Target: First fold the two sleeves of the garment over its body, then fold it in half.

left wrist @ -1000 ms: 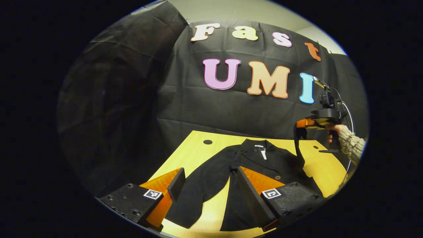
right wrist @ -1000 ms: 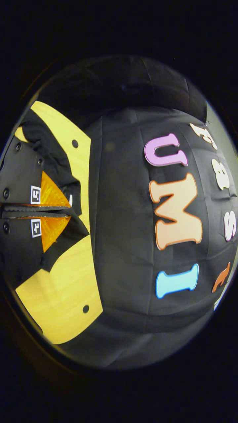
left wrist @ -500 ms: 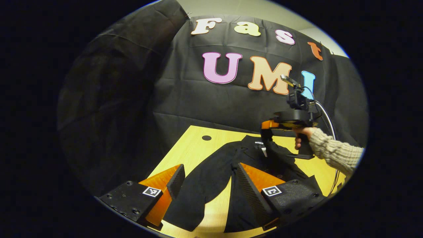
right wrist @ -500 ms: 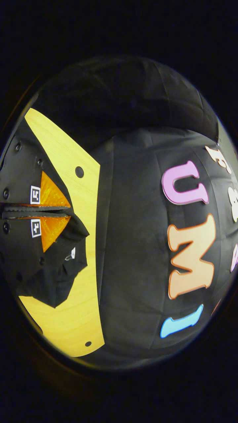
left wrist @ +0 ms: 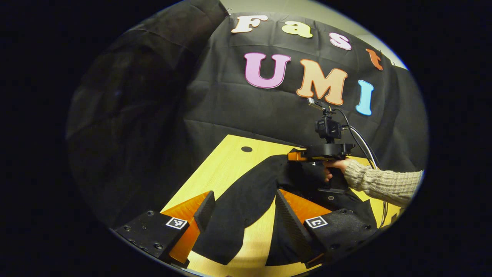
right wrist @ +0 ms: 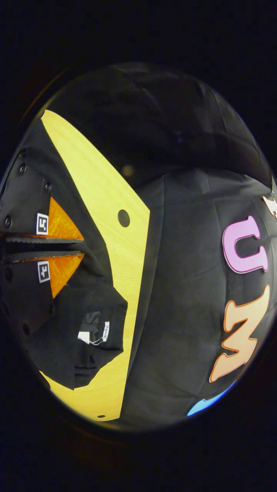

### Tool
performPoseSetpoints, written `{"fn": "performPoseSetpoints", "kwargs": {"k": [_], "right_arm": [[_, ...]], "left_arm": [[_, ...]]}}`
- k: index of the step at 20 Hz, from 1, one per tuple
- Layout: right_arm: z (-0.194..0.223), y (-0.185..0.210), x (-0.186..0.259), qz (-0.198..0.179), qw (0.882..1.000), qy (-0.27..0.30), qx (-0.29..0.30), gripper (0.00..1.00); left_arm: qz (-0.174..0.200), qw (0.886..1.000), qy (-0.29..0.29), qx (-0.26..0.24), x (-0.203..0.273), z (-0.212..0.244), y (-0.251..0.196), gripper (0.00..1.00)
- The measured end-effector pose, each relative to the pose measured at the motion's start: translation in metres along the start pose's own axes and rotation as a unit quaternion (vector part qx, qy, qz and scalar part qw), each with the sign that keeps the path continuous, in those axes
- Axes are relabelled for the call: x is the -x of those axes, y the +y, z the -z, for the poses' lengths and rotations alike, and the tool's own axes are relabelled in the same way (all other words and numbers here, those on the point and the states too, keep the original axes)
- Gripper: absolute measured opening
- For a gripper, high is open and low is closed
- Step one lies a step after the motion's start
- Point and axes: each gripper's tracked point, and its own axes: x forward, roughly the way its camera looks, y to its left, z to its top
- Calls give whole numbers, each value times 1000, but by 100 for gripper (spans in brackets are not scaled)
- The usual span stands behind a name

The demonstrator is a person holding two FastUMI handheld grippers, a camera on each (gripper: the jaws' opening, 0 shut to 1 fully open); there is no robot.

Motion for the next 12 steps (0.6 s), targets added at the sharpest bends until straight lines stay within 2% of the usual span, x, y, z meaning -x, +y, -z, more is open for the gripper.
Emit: {"fn": "performPoseSetpoints", "kwargs": {"k": [2, 4, 5, 6, 9, 11, 12], "right_arm": [[4, 9, 2, -15, 1000, 7, 4, 16], [6, 8, 3, -22, 1000, 6, 14, 29], [9, 8, 1, -22, 1000, 6, 18, 29], [10, 9, -1, -23, 1000, 8, 18, 34], [5, 16, 9, -30, 999, 3, 11, 77], [-2, 14, 15, -27, 1000, -7, 12, 100], [-6, 13, 19, -26, 1000, -12, 11, 99]], "left_arm": [[-8, 1000, 2, 7, -1, 2, 4, 95], [-19, 1000, 4, 6, -1, 3, 11, 95], [-25, 1000, 5, 1, 0, 4, 14, 95], [-29, 1000, 5, -5, 0, 6, 18, 95], [-37, 999, 9, -10, -1, 13, 22, 95], [-39, 999, 12, -1, -4, 20, 24, 96], [-39, 999, 15, 2, -4, 23, 24, 95]]}}
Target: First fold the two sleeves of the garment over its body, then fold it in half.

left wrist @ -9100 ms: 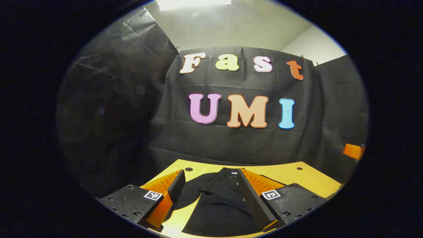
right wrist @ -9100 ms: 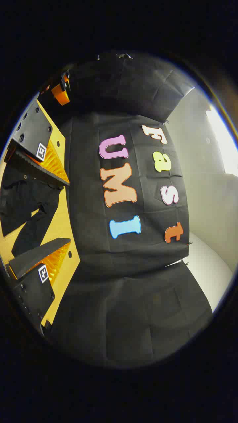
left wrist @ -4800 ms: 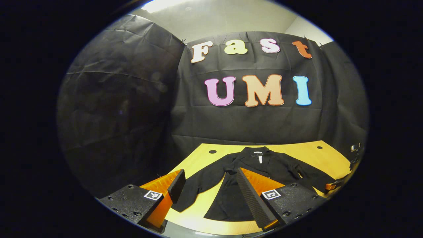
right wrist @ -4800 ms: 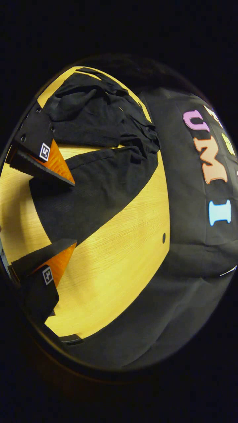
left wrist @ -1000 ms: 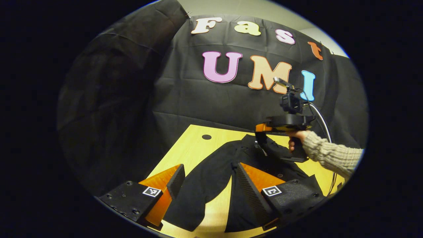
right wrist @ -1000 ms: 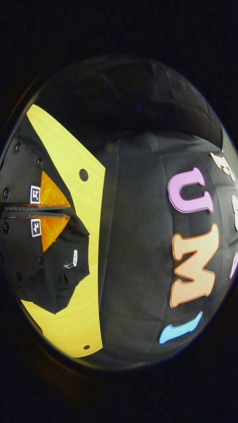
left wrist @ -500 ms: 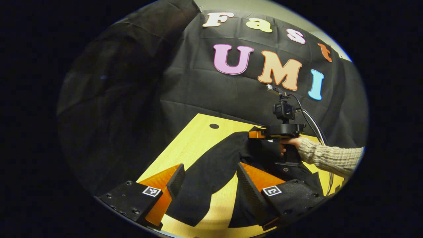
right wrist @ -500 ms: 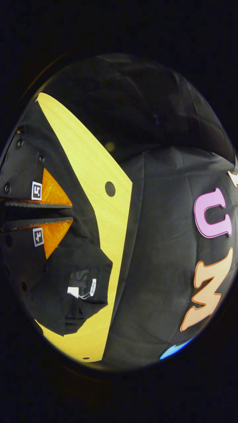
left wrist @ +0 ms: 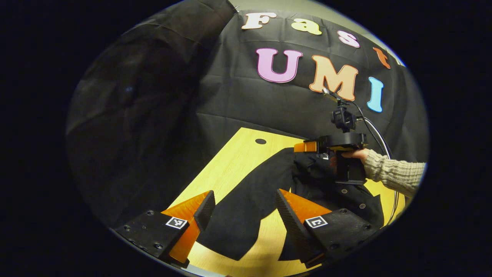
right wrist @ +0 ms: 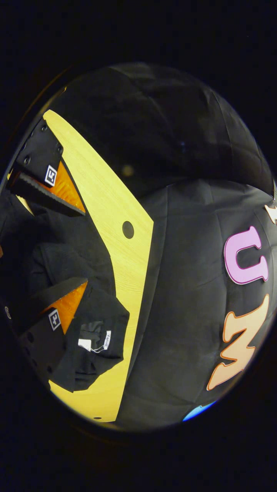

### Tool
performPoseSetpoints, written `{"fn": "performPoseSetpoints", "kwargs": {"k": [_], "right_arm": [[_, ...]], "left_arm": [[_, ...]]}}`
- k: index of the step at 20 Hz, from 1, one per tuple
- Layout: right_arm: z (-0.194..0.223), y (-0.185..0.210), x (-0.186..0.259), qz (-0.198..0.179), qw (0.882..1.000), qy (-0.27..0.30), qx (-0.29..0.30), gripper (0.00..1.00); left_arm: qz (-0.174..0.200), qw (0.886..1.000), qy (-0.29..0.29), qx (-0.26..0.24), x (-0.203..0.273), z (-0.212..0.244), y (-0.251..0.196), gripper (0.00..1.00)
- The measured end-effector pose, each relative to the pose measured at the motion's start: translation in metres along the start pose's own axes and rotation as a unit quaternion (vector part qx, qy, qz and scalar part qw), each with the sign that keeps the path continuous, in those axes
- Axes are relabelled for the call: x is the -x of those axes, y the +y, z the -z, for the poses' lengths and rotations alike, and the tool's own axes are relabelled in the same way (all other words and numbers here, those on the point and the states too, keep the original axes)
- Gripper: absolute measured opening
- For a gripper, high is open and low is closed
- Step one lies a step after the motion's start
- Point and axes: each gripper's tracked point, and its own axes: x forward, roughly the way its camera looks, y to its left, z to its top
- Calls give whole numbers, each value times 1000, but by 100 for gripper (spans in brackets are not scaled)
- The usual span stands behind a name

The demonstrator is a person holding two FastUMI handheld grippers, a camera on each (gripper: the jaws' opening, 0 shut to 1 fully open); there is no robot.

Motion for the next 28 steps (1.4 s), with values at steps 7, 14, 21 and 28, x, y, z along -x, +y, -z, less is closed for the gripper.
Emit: {"fn": "performPoseSetpoints", "kwargs": {"k": [7, 14, 21, 28], "right_arm": [[-41, -21, 68, 11, 997, -68, -16, 99], [-44, -58, 165, 47, 990, -130, -22, 99], [-29, -89, 243, 91, 985, -142, -37, 99], [-16, -102, 284, 111, 981, -148, -52, 98]], "left_arm": [[-12, 999, 35, -3, 2, 36, 8, 95], [-45, 997, 68, -12, -10, 76, 32, 96], [-46, 994, 100, -9, -16, 106, 34, 96], [-59, 991, 121, 12, -6, 133, 37, 96]]}}
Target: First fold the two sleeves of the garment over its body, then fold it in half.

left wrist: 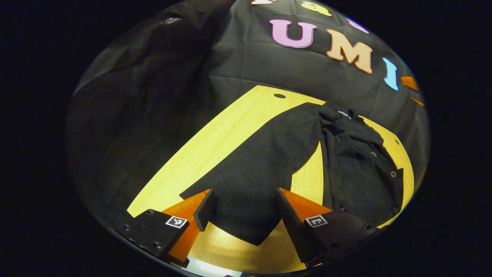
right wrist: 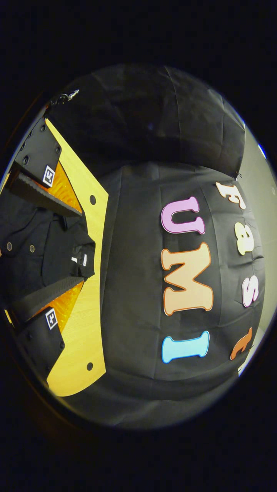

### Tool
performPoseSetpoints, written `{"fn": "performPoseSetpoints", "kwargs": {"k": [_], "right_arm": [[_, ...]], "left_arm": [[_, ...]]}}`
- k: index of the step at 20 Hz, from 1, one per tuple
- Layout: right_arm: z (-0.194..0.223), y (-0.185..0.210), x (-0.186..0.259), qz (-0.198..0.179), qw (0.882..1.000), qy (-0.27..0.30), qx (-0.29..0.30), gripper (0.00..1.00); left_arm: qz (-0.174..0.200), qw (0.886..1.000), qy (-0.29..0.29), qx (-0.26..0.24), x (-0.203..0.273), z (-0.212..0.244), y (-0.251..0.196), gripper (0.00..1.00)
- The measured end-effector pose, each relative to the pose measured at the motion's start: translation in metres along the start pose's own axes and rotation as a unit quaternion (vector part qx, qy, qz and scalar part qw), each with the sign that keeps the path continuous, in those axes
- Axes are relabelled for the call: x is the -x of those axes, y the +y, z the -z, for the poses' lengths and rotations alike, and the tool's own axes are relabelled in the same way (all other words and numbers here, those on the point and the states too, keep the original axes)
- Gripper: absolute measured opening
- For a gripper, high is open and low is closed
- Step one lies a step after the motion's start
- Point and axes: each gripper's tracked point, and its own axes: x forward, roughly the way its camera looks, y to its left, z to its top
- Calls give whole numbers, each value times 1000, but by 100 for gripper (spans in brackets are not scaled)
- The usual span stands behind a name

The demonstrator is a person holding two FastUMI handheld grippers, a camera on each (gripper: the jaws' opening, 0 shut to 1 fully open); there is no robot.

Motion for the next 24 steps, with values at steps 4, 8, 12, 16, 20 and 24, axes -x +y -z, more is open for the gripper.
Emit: {"fn": "performPoseSetpoints", "kwargs": {"k": [4, 8, 12, 16, 20, 24], "right_arm": [[12, -6, 16, 2, 1000, 14, -4, 98], [29, -8, 29, -1, 999, 30, -30, 100], [43, -12, 41, -2, 997, 42, -58, 98], [42, -16, 51, 10, 998, 28, -47, 98], [49, -17, 62, 12, 998, 30, -61, 98], [46, -22, 77, 21, 998, 13, -63, 98]], "left_arm": [[-16, 1000, 11, -15, 1, 10, 6, 94], [-22, 999, -2, -37, 1, 9, 6, 92], [-17, 999, -21, -41, 1, 10, 8, 92], [6, 998, -35, -53, 0, 11, -2, 73], [35, 996, -39, -72, -3, 10, -11, 38], [56, 996, -45, -56, -5, 9, -16, 15]]}}
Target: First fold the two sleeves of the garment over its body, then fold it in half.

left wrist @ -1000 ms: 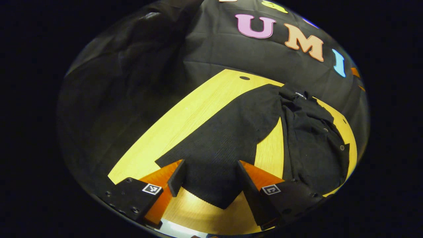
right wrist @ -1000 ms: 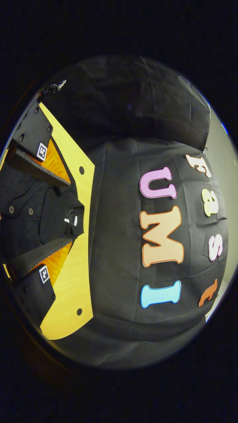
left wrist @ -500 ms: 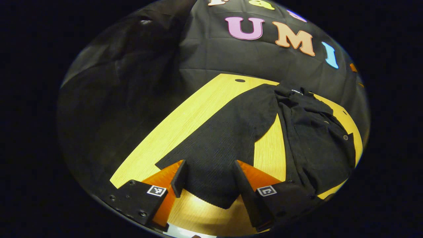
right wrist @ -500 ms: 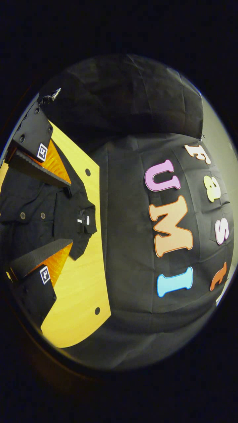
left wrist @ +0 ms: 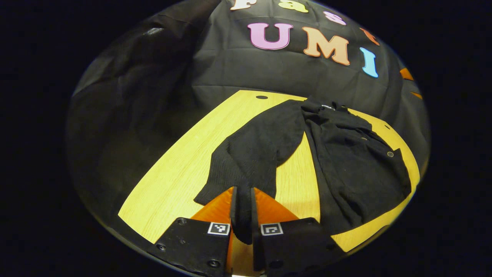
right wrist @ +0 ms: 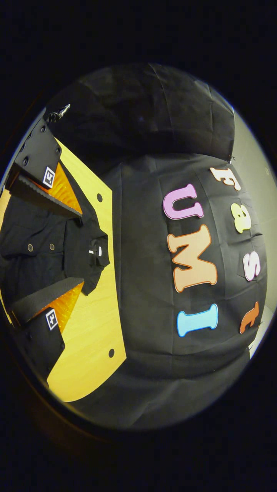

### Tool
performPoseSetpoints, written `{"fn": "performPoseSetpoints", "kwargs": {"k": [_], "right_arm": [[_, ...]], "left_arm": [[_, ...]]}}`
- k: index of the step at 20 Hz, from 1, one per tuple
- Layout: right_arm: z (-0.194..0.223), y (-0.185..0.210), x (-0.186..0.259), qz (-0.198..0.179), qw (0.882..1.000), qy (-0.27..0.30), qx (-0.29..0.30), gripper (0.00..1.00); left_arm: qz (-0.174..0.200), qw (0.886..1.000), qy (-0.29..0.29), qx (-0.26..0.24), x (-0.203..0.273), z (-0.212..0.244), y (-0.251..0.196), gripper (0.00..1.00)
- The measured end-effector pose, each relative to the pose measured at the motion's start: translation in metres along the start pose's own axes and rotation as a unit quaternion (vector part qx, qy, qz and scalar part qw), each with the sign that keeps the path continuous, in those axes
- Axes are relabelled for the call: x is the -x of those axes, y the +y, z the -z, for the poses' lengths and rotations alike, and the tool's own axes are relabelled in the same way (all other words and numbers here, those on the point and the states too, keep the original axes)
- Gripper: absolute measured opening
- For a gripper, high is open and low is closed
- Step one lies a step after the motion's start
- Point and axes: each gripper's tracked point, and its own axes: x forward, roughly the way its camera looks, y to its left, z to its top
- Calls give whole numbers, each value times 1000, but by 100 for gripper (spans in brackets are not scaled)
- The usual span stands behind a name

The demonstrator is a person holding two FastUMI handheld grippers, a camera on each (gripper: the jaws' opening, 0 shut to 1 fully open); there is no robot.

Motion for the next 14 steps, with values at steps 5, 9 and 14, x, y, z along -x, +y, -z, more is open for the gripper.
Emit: {"fn": "performPoseSetpoints", "kwargs": {"k": [5, 9, 14], "right_arm": [[-1, -16, 15, 15, 1000, -7, -12, 97], [0, -23, 21, 31, 999, -12, -21, 98], [7, -18, 24, 48, 998, -16, -34, 98]], "left_arm": [[5, 999, 19, 26, -2, 2, 1, 4], [7, 999, 30, 43, -2, 2, 1, 0], [7, 998, 49, 24, -3, -2, 0, 0]]}}
